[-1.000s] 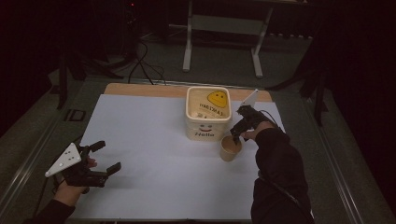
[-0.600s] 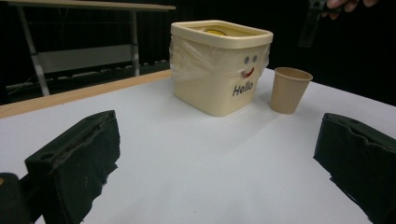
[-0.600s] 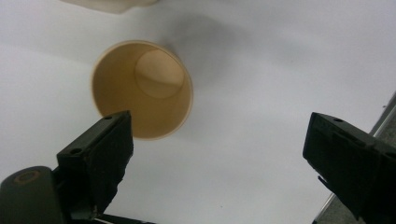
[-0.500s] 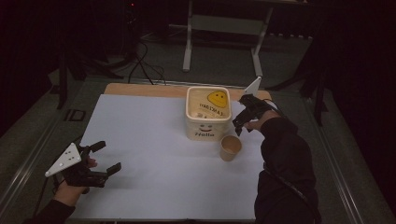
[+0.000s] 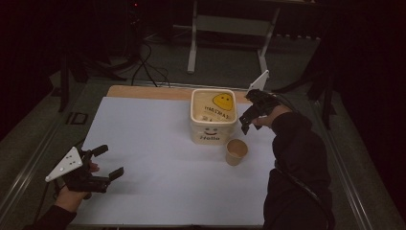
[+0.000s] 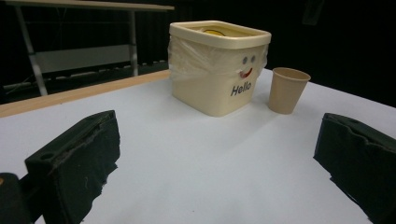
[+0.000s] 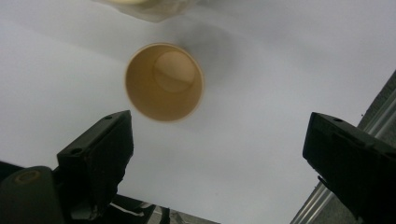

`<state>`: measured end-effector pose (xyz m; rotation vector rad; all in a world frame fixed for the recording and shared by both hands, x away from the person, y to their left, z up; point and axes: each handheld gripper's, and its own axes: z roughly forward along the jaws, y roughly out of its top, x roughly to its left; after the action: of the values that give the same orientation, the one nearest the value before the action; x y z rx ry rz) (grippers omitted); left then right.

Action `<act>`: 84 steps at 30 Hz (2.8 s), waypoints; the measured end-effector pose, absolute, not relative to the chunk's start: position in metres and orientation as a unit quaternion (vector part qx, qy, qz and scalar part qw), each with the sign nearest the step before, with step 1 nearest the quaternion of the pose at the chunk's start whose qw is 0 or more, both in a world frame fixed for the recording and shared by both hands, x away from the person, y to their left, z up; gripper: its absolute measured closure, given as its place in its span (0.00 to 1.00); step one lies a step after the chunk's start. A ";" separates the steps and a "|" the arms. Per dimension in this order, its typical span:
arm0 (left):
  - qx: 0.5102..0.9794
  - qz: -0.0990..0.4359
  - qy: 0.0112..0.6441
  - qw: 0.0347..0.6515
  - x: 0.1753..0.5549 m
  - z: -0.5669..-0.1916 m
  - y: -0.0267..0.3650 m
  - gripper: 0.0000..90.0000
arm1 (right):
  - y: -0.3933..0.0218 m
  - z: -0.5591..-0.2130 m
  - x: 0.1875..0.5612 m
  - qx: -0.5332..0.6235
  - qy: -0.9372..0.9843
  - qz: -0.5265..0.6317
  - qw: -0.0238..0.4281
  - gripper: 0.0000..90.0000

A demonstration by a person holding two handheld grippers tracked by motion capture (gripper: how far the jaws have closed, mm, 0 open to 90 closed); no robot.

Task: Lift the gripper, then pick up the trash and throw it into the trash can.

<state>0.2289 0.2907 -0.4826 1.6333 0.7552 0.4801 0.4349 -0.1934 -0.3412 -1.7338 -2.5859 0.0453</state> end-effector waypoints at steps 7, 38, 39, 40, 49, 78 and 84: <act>0.704 0.205 0.324 0.598 0.229 -0.483 0.291 0.01 | -0.188 -0.335 0.429 -0.509 -0.860 0.013 0.039 0.10; 0.706 0.196 0.317 0.603 0.228 -0.482 0.291 0.01 | -0.173 -0.308 0.395 -0.238 -0.971 -0.021 0.014 0.16; 0.706 0.196 0.317 0.603 0.228 -0.482 0.291 0.01 | -0.173 -0.308 0.395 -0.238 -0.971 -0.021 0.014 0.16; 0.706 0.195 0.316 0.603 0.228 -0.483 0.291 0.01 | -0.172 -0.308 0.393 -0.227 -0.974 -0.018 0.010 0.16; 0.709 0.194 0.311 0.603 0.228 -0.483 0.289 0.01 | -0.160 -0.309 0.377 -0.125 -0.991 -0.034 -0.019 0.16; 0.715 0.186 0.298 0.605 0.226 -0.483 0.288 0.01 | -0.152 -0.339 0.374 -0.040 -0.998 -0.042 -0.019 0.17; 0.715 0.183 0.297 0.606 0.225 -0.483 0.289 0.01 | -0.156 -0.350 0.379 -0.043 -0.998 -0.040 -0.021 0.16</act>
<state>0.2251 0.2891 -0.4834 1.6525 0.6867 0.4221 0.3795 -0.1556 -0.3499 -0.1356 -3.1775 -0.1281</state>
